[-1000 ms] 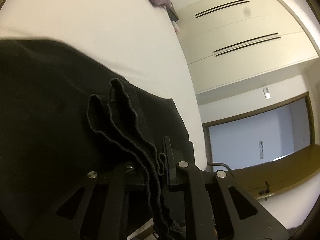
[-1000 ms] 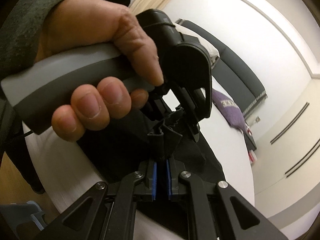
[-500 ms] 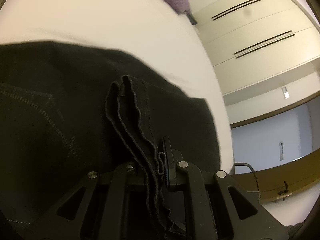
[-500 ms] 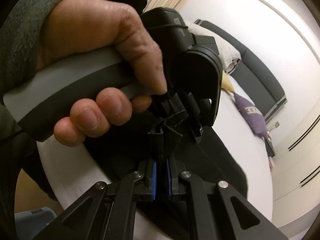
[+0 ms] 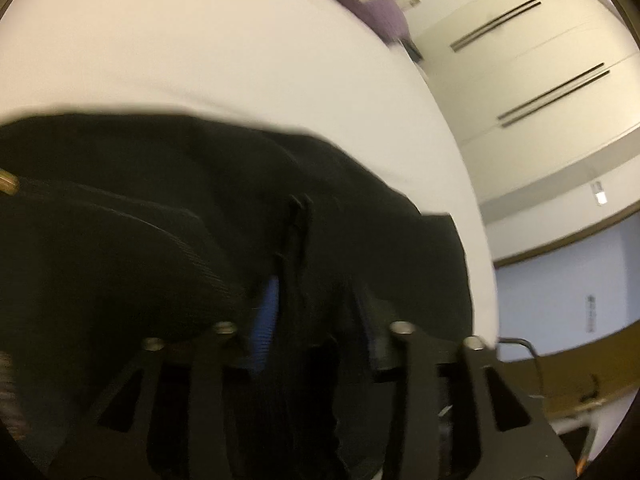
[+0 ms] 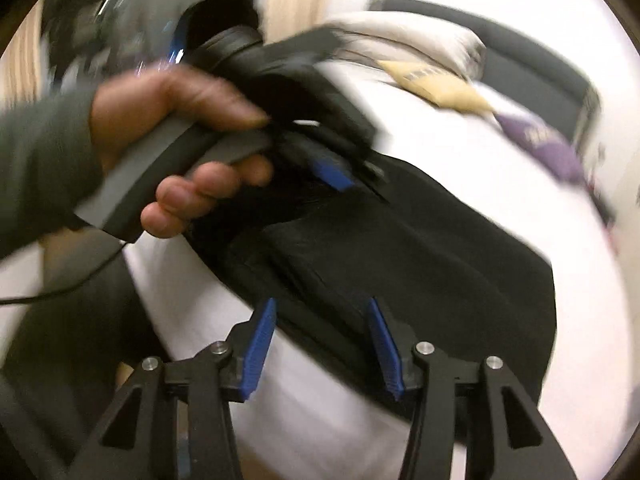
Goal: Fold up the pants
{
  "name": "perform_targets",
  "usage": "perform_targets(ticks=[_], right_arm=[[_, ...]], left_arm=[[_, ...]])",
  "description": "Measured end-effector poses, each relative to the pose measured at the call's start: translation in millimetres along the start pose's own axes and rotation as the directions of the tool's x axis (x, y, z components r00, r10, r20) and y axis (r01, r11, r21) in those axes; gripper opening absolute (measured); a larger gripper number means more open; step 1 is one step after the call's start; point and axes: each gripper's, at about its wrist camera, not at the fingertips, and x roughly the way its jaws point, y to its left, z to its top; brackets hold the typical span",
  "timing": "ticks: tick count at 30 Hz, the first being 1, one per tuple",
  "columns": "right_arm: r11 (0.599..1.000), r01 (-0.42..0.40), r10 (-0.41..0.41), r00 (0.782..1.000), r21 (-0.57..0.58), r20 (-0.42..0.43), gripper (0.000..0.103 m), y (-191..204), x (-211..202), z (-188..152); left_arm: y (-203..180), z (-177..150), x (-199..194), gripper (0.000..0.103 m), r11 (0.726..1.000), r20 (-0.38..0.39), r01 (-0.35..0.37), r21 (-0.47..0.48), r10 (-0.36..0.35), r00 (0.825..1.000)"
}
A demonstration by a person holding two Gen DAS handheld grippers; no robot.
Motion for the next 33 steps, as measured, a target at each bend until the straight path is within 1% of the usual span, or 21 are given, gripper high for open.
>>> perform_targets(ticks=[3,5,7,10,11,12,13,14,15,16,17,18,20,22,23,25,27,29,30,32,33], right_arm=[[0.985,-0.046,0.040,0.999,0.165,0.037,0.051,-48,-24,8],[0.942,-0.103,0.078,0.993,0.319,0.092,0.051,-105,-35,20],[0.881,-0.181,0.141,0.982,0.438,0.123,0.051,-148,-32,27],[0.794,-0.288,0.254,0.957,0.535,0.139,0.051,-169,-5,34],[0.762,-0.296,0.267,0.954,0.576,0.137,0.052,-183,8,35],[0.733,-0.312,0.290,0.947,0.604,0.137,0.051,-194,20,32],[0.690,-0.346,0.342,0.930,0.636,0.135,0.051,-204,33,35],[0.657,-0.338,0.357,0.927,0.674,0.118,0.051,-212,50,32],[0.652,-0.303,0.340,0.936,0.695,0.090,0.051,-220,63,26],[0.637,-0.257,0.320,0.946,0.727,0.053,0.046,-234,80,17],[0.609,-0.256,0.325,0.944,0.751,0.059,0.030,-229,87,3],[0.563,-0.267,0.330,0.940,0.782,0.083,0.024,-241,92,-4],[0.514,-0.283,0.319,0.939,0.810,0.125,0.022,-253,86,-11],[0.529,-0.271,0.291,0.948,0.804,0.128,0.029,-249,67,-15],[0.532,-0.297,0.306,0.940,0.793,0.147,0.034,-243,53,-16],[0.511,-0.396,0.383,0.899,0.763,0.211,0.037,-228,32,-22],[0.519,-0.444,0.446,0.870,0.730,0.211,0.042,-206,22,-31],[0.502,-0.458,0.491,0.849,0.733,0.195,0.046,-179,26,-52],[0.498,-0.439,0.496,0.852,0.747,0.170,0.046,-173,30,-67],[0.497,-0.419,0.452,0.873,0.760,0.185,0.018,-173,30,-91],[0.482,-0.402,0.440,0.879,0.778,0.182,0.017,-177,28,-95]], left_arm=[[2,7,-37,0.046,0.997,0.084,-0.071,0.007,0.071,0.994],[-14,6,-54,0.046,0.999,0.130,-0.023,0.036,0.018,0.991],[-36,3,-56,0.046,0.996,0.137,0.032,0.083,-0.043,0.990],[-72,-12,-32,0.046,0.979,0.083,0.115,0.166,-0.130,0.988],[-80,-20,-15,0.046,0.973,0.042,0.137,0.187,-0.148,0.988],[-83,-26,-2,0.046,0.973,0.018,0.129,0.193,-0.135,0.991],[-82,-33,12,0.046,0.975,-0.010,0.113,0.191,-0.113,0.994],[-78,-40,24,0.046,0.978,-0.039,0.103,0.183,-0.098,0.994],[-71,-48,33,0.046,0.980,-0.060,0.080,0.182,-0.071,0.996],[-67,-54,39,0.045,0.980,-0.064,0.051,0.194,-0.039,0.997],[-65,-58,40,0.045,0.977,-0.057,0.046,0.207,-0.035,0.998],[-62,-61,37,0.045,0.974,-0.043,0.057,0.217,-0.049,0.998],[-56,-63,29,0.045,0.977,-0.030,0.067,0.203,-0.062,0.998],[-58,-65,18,0.045,0.977,-0.010,0.072,0.202,-0.071,0.997],[-63,-67,13,0.045,0.971,0.004,0.094,0.220,-0.098,0.995],[-71,-76,5,0.046,0.955,0.014,0.153,0.255,-0.162,0.987],[-75,-85,10,0.046,0.949,0.002,0.136,0.283,-0.142,0.990],[-63,-91,29,0.045,0.962,-0.019,0.102,0.253,-0.100,0.995],[-58,-92,33,0.045,0.967,-0.008,0.111,0.228,-0.113,0.994],[-50,-92,26,0.045,0.971,0.008,0.120,0.207,-0.124,0.992],[-49,-92,24,0.045,0.972,0.009,0.116,0.205,-0.120,0.993]])
